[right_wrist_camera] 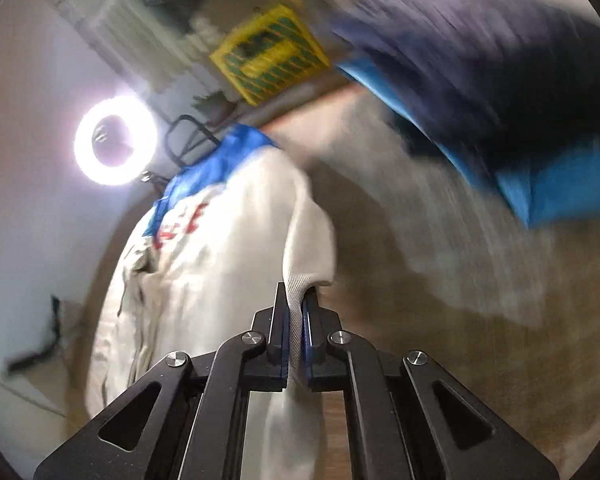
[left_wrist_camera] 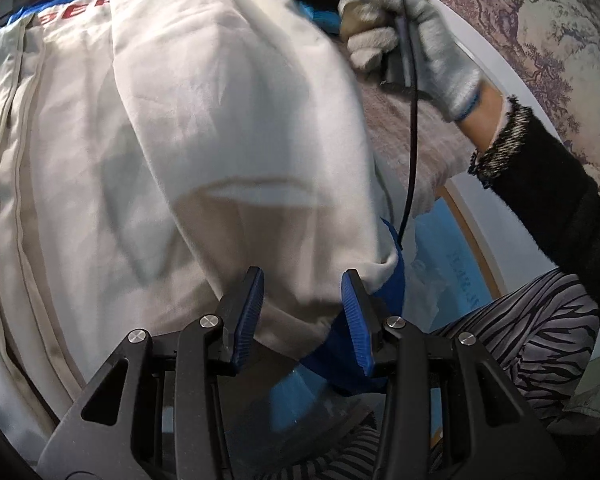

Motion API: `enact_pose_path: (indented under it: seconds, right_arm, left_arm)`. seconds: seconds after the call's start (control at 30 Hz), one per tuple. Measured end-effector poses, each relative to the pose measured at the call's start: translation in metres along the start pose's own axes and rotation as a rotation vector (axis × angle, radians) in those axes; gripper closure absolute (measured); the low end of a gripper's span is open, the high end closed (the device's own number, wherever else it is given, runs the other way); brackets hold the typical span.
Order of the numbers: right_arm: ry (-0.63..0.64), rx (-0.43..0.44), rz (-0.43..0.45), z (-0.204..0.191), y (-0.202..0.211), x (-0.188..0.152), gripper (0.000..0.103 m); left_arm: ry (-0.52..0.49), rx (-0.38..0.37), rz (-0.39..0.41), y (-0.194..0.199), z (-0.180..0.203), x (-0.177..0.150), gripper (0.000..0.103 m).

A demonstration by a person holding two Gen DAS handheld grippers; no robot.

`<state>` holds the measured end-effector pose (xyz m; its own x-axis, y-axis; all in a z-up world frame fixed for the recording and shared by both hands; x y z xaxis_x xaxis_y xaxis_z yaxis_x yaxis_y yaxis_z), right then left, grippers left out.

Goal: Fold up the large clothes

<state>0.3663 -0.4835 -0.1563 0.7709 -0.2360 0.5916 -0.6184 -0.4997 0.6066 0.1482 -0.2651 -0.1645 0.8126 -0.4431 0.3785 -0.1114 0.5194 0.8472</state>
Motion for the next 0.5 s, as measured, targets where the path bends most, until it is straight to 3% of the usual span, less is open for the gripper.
enact_pose_path:
  seconds: [0.1, 0.27, 0.4, 0.5]
  right_arm:
    - [0.131, 0.038, -0.011, -0.057, -0.010, -0.007, 0.099]
    - [0.306, 0.079, -0.171, -0.121, -0.061, -0.056, 0.099]
    - [0.353, 0.148, -0.332, -0.136, -0.085, -0.083, 0.087]
    - [0.330, 0.276, -0.308, -0.132, -0.050, -0.069, 0.087]
  left_arm:
    - [-0.001, -0.001, -0.001, 0.002, -0.003, -0.007, 0.062]
    - [0.003, -0.005, 0.002, 0.004, -0.005, -0.013, 0.062]
    - [-0.014, 0.002, 0.004, 0.006, -0.004, -0.015, 0.062]
    - [-0.003, -0.006, 0.002, 0.007, -0.003, -0.014, 0.062]
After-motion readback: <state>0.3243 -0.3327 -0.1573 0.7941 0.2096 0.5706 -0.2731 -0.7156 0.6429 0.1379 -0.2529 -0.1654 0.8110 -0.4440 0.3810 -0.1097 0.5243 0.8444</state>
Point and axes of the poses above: each gripper's, at about its wrist camera, not at the fingertips, and y roughly against the way its jaws point, z to its right, x to its top, the point moved 7 cm from there along -y, roughly the way its jaws point, and after that the axes turned 5 degrees about x, right-handed, at the moved point
